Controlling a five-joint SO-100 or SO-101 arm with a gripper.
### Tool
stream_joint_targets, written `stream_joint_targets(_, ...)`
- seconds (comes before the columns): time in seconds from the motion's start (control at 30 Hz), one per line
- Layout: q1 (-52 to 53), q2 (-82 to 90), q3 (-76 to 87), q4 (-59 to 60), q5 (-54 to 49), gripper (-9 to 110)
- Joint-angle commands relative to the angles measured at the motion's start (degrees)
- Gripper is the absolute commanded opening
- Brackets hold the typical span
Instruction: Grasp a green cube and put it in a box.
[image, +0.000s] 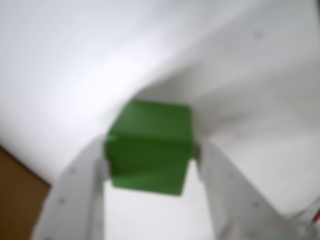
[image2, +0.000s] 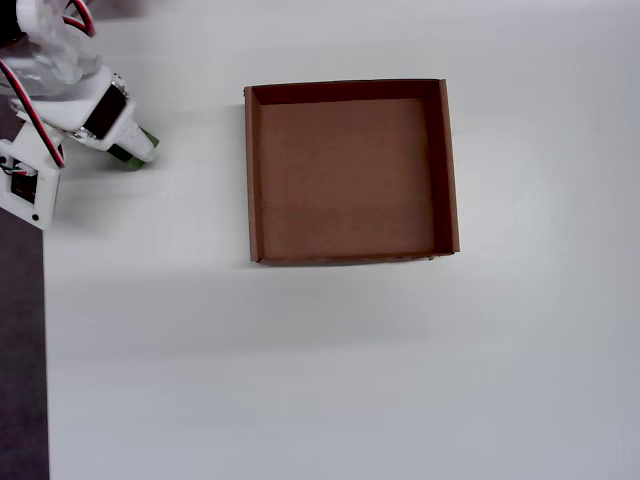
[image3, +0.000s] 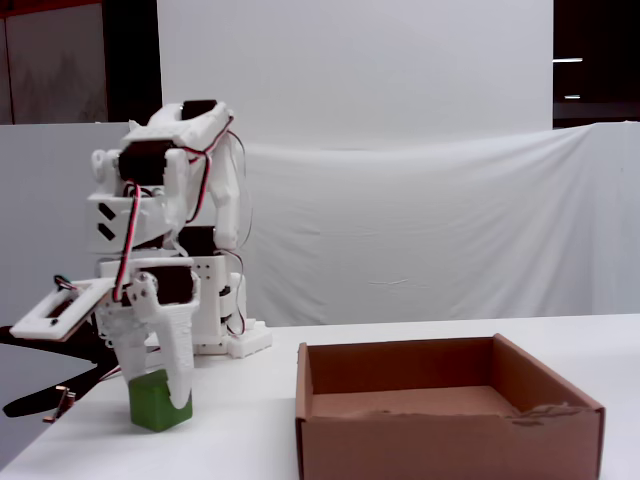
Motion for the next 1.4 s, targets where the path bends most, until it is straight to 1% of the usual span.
stream_joint_targets(0.0, -0.53, 0.26, -2.20, -0.53, 0.26, 18)
stream_joint_targets(0.37, -1.32, 1.23, -3.52, -0.97, 0.53, 16)
stream_joint_targets(0.77, -7.47, 7.82, -10.37, 5.98, 0.53, 15)
stream_joint_targets(1.13, -22.85, 12.92, -16.87, 13.10, 0.62, 16)
stream_joint_targets(1.23, -27.51, 13.45, -18.11, 14.06, 2.37, 16)
stream_joint_targets(1.37, -34.37, 13.62, -20.57, 18.46, 3.69, 16)
